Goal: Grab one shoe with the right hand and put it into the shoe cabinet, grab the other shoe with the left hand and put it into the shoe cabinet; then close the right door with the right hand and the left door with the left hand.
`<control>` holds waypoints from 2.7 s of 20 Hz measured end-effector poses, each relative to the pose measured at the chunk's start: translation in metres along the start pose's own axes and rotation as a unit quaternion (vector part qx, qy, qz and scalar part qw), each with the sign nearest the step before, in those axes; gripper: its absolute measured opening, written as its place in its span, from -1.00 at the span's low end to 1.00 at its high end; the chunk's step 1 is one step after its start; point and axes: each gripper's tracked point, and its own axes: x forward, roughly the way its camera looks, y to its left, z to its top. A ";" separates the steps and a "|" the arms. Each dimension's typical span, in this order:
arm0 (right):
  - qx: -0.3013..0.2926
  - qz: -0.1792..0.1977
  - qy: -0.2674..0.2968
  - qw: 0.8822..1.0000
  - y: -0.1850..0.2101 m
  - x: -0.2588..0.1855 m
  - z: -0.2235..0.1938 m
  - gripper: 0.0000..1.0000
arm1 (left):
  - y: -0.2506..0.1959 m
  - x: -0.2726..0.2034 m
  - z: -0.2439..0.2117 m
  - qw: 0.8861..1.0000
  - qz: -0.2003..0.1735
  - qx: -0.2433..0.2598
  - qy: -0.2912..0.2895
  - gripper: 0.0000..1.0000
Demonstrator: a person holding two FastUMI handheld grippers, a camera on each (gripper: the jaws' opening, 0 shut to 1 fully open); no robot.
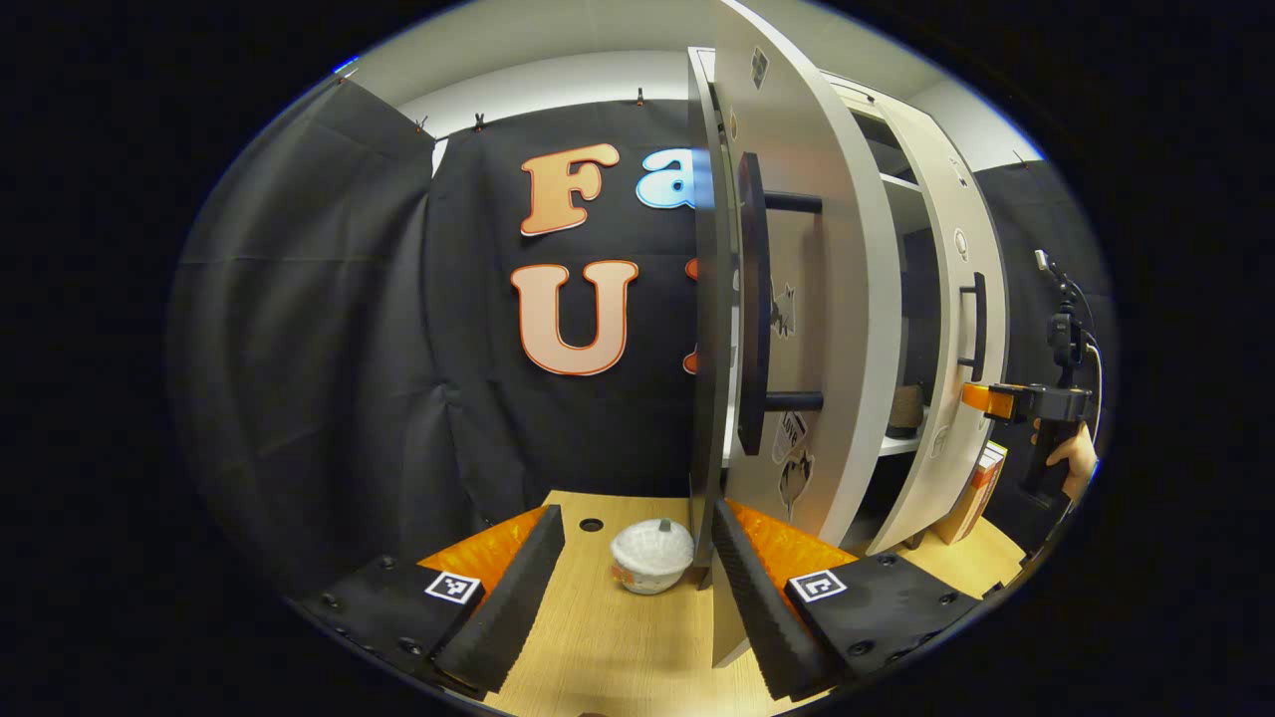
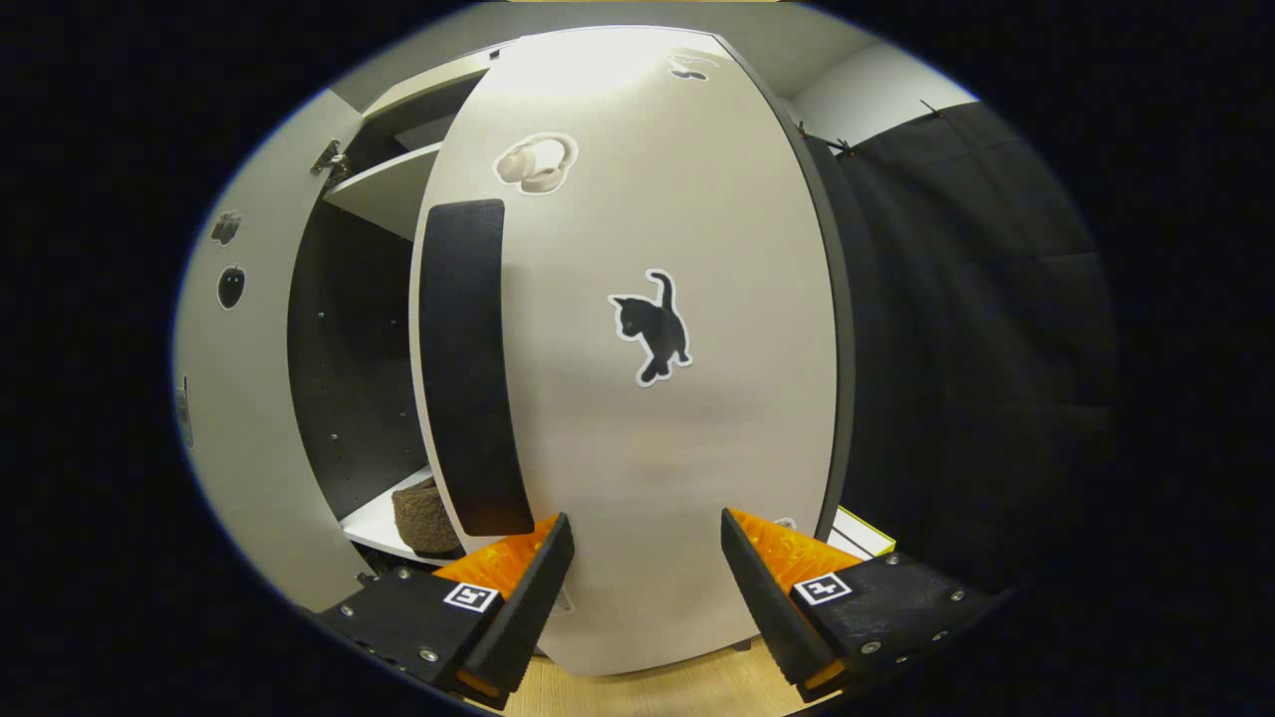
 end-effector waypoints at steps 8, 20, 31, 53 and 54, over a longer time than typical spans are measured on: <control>-0.002 -0.022 -0.019 1.000 -0.024 -0.062 0.013 0.85 | -0.015 0.002 0.005 0.999 -0.025 0.022 -0.011 0.90; -0.033 -0.029 -0.027 0.999 -0.038 -0.131 0.014 0.84 | -0.038 -0.002 0.009 0.999 -0.052 0.001 -0.012 0.85; -0.047 -0.039 -0.033 0.998 -0.064 -0.146 0.015 0.85 | -0.121 0.014 0.010 0.992 -0.128 0.008 -0.007 0.87; -0.027 -0.078 -0.033 0.996 -0.136 -0.130 0.012 0.84 | -0.206 0.130 0.001 0.993 -0.103 0.056 -0.019 0.91; -0.027 -0.075 -0.031 0.996 -0.135 -0.128 0.012 0.84 | -0.206 0.130 0.001 0.993 -0.099 0.054 -0.019 0.90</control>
